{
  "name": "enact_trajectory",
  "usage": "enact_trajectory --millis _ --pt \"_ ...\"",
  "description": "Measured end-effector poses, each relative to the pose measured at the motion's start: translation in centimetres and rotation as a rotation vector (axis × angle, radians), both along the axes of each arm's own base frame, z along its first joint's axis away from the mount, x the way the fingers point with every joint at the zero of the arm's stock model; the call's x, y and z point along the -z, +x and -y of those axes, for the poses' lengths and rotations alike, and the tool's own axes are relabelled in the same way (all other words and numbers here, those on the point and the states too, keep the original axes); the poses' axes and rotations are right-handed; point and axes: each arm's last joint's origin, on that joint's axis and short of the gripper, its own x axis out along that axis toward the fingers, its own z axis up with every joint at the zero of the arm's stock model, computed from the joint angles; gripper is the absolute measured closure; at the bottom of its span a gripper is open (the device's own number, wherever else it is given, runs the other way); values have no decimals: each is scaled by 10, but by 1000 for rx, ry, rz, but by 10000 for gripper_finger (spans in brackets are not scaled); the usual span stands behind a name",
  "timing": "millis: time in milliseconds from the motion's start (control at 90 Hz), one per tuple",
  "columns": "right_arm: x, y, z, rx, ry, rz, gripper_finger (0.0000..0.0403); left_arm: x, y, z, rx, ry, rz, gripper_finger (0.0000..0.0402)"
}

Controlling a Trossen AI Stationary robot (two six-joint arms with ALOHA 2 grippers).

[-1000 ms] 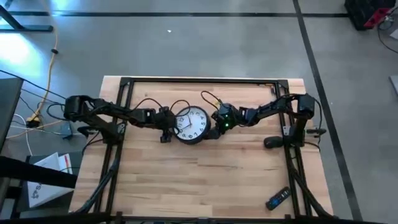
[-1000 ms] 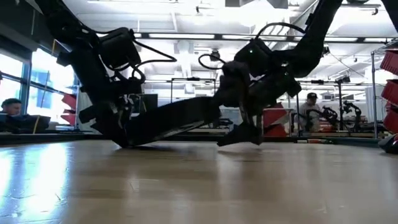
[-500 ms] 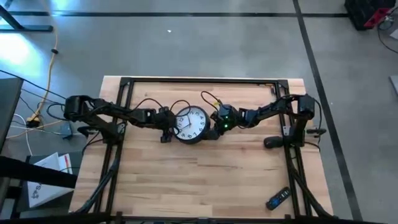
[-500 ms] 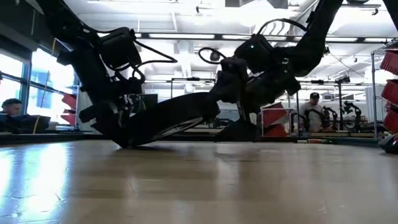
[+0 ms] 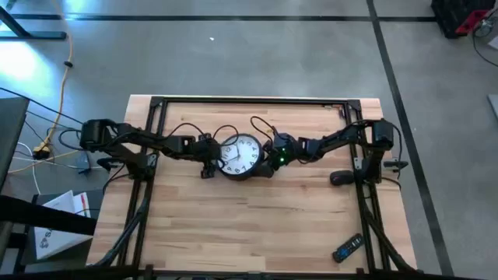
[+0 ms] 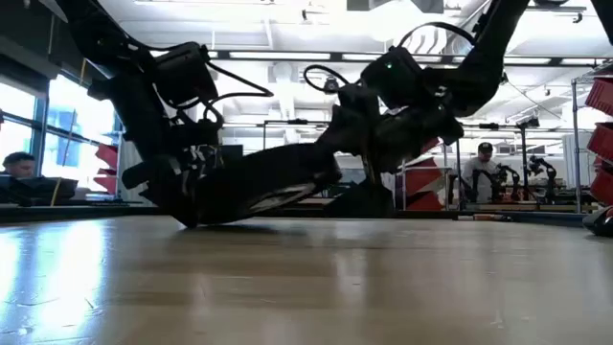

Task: Insert battery
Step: Insert the yellow battery into the white-black wall clock

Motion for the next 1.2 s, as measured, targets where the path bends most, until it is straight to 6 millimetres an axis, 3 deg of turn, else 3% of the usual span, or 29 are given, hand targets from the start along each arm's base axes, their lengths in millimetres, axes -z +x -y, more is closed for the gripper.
enact_trajectory --millis 322,767,1011,1200 --pt "-6 4 1 16 6 71 27 0 0 1 -2 0 -1 97" --pt "-8 6 6 370 154 29 27 0 2 9 18 20 7 97" --pt "-10 6 9 448 144 57 28 -1 5 10 31 25 41 97" --pt "-11 6 15 506 175 69 66 -2 6 10 33 27 55 97"
